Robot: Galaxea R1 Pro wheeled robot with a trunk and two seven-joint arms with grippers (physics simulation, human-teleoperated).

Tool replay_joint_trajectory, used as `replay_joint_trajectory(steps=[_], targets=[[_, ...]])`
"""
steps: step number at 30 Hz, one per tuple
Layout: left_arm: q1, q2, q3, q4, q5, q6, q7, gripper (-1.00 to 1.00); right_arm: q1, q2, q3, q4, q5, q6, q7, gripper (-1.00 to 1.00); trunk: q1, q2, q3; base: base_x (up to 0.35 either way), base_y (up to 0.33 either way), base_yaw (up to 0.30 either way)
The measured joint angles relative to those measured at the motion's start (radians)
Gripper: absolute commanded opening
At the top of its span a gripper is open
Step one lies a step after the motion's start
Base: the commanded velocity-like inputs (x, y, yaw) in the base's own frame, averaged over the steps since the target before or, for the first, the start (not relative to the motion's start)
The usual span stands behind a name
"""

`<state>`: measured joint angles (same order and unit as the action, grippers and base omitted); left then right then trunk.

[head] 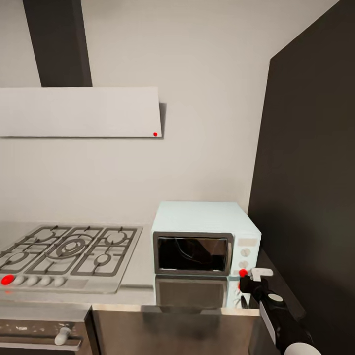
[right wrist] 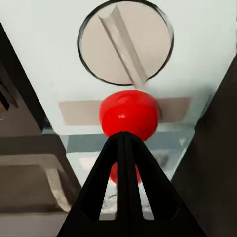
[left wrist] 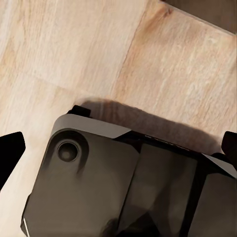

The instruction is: In the kitchen, take the popcorn bag from the countertop, put it into the microwave, and heat it until the popcorn is cooked so the cooked popcorn ends up inside the bag.

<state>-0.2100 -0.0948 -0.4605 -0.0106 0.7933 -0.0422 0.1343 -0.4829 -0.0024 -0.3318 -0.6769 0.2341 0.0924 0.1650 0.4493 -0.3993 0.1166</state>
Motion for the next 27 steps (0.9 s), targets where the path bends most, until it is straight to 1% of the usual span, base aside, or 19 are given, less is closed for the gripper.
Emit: replay_joint_trajectory(steps=[11, 14, 16, 22, 27], targets=[[0.000, 0.000, 0.000, 0.000, 0.000, 0.001, 0.000, 1.00, 0.004, -0.008, 0.000, 0.007, -0.004, -0.003, -0.005, -1.00, -0.001, -0.002, 0.000, 0.132, 0.000, 0.000], [0.000, 0.000, 0.000, 0.000, 0.000, 0.001, 0.000, 1.00, 0.006, -0.023, 0.000, 0.040, -0.002, -0.003, -0.006, -1.00, -0.001, -0.002, 0.000, 0.104, 0.000, 0.000], [0.000, 0.000, 0.000, 0.000, 0.000, 0.000, 0.000, 1.00, 0.011, -0.025, 0.000, 0.043, -0.001, -0.004, -0.007, -1.00, 0.000, -0.001, 0.000, 0.022, 0.000, 0.000], [0.000, 0.000, 0.000, 0.000, -0.004, 0.000, 0.000, 1.00, 0.011, -0.027, 0.001, 0.044, 0.007, -0.003, -0.001, -1.00, 0.000, -0.001, 0.000, -0.004, 0.000, 0.000], [0.000, -0.004, -0.002, 0.001, -0.004, 0.000, 0.000, 1.00, 0.000, -0.026, 0.005, 0.032, 0.009, 0.000, 0.002, -1.00, 0.001, 0.000, 0.000, -0.287, 0.000, 0.000]])
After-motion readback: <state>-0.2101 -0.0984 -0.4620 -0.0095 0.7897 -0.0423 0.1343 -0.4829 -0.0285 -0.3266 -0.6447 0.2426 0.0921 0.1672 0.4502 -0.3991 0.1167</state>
